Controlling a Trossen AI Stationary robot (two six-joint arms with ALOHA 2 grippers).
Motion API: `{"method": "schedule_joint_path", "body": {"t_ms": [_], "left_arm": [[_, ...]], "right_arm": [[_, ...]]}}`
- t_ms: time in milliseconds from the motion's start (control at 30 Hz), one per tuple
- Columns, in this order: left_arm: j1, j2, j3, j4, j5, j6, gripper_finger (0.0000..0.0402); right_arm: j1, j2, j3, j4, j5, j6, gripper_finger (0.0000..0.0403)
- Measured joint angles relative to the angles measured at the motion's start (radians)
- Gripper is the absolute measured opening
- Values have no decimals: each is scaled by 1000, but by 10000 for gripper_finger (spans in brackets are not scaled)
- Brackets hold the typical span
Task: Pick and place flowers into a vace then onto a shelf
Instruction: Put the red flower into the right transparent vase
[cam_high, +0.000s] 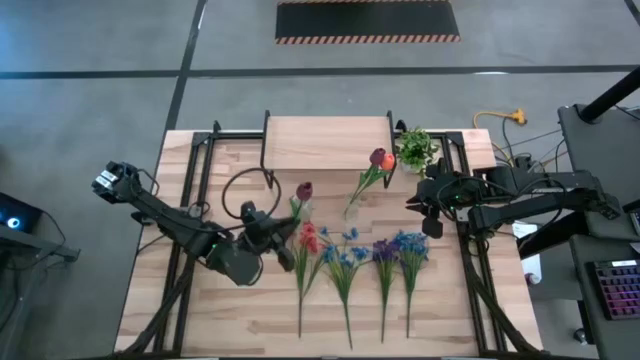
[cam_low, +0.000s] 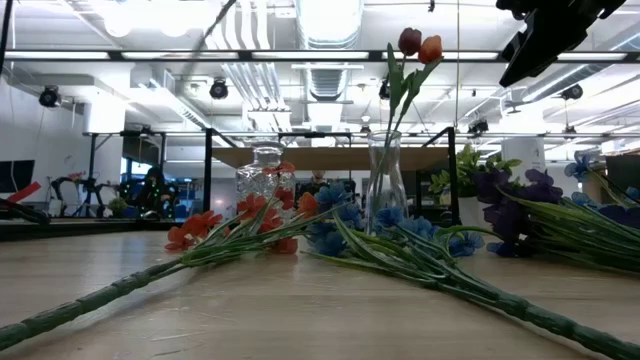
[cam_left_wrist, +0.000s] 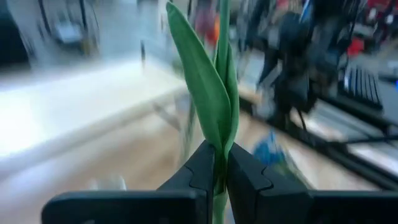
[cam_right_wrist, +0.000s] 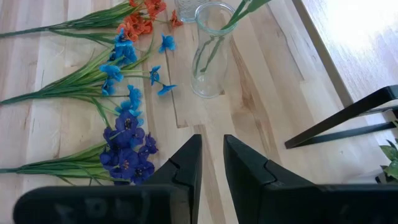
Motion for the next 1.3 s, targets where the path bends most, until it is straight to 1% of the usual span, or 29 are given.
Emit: {"method": "schedule_joint_path", "body": {"t_ms": [67,133,267,400,567,633,733,833,1033,1300], "left_arm": [[15,-5,-5,110,-28,154,12],[39,-4,-11,213,-27,282,12],[93,15,-11,384,-15,463,12],[153,52,-11,554,51,610,12],[229,111,-11,814,184,780,12],[259,137,-10,895,231,836,12],[305,175,-10,980,281,872,12],[349,204,-9,1015,317,868,12],[406,252,-4,1100,360,868,12],[459,278,-4,1118,427,867,12]], "right_arm": [[0,0,0,0,0,19,57],[0,0,0,0,0,34,57],[0,0,0,0,0,49,57],[0,0,0,0,0,56,57],[0,0,0,0,0,70,57],[0,0,0,0,0,70,57],[0,0,0,0,0,70,57],[0,0,0,0,0,72,57],[0,0,0,0,0,77,57],[0,0,0,0,0,80,57]]}}
